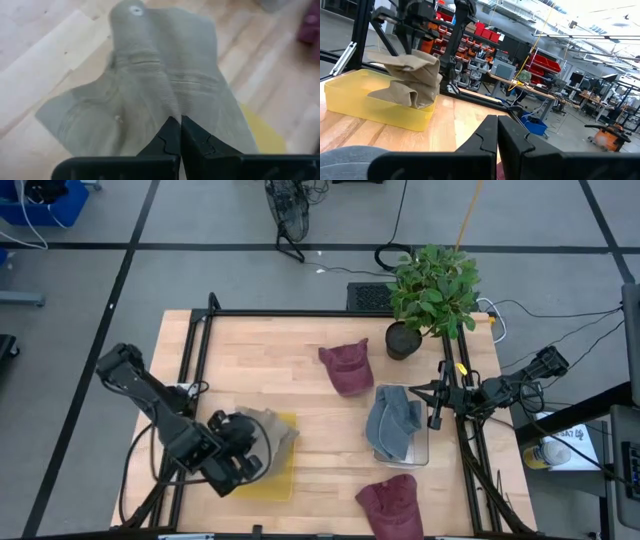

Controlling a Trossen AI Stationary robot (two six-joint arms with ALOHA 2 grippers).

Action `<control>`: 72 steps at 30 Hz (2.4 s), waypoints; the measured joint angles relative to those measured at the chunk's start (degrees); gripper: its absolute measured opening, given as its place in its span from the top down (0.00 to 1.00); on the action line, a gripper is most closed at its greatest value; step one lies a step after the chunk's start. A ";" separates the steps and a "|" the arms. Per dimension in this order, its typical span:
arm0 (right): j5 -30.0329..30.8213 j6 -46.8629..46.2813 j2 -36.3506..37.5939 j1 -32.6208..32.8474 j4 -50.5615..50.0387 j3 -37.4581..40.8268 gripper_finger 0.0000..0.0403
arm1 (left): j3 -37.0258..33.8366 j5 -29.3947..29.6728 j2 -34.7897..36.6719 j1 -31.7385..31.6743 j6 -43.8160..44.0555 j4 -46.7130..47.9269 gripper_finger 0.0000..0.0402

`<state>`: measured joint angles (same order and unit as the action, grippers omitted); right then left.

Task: Pick & Place hat
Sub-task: Put the brown cap into the yellow bin

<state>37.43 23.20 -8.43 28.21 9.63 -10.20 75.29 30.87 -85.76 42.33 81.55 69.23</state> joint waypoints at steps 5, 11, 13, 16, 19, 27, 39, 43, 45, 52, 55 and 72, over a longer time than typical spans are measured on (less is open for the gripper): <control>0.02 0.02 0.00 0.00 0.02 0.00 1.00 | 0.00 -3.31 -2.49 -2.44 0.10 -0.09 0.99; 0.02 0.67 0.00 0.00 2.31 0.00 1.00 | 0.00 -9.81 -5.67 -4.63 0.55 -0.18 0.99; 0.03 1.57 0.00 0.00 3.13 0.00 1.00 | 0.00 -10.81 -6.67 -4.83 0.51 -0.88 0.99; 0.02 2.66 0.00 0.00 3.65 0.00 1.00 | 0.00 -11.94 -7.91 -5.15 -1.01 -3.51 0.99; 0.02 3.33 0.00 0.00 3.91 0.00 1.00 | 0.00 -13.11 -8.73 -5.21 -2.75 -6.45 0.99; 0.02 4.73 0.00 0.02 5.03 0.00 1.00 | 0.00 -13.89 -8.89 -5.18 -4.45 -7.80 0.91; 0.02 4.98 0.00 0.00 5.40 0.00 1.00 | 0.80 -20.21 -7.99 -5.61 -15.32 -7.78 0.72; 0.02 4.98 0.00 0.02 5.59 0.00 1.00 | 2.15 -24.22 -7.87 -5.49 -21.38 -7.70 0.70; 0.00 4.94 0.00 0.01 5.60 0.00 1.00 | 2.85 -25.34 -7.66 -5.00 -27.29 -7.85 0.70; 0.00 4.59 0.00 0.02 5.57 0.00 1.00 | 2.86 -24.76 -7.71 -3.74 -48.23 -5.74 0.70; 0.00 4.40 0.00 0.00 5.57 0.00 1.00 | 2.86 -23.32 -7.71 -3.74 -50.44 -3.23 0.70; -0.01 1.48 0.00 0.01 5.11 0.00 1.00 | 2.82 -15.71 -7.71 -3.74 -52.85 4.83 0.70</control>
<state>37.42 24.68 -8.43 28.21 14.74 -10.20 78.11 15.16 -93.47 38.59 28.71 74.06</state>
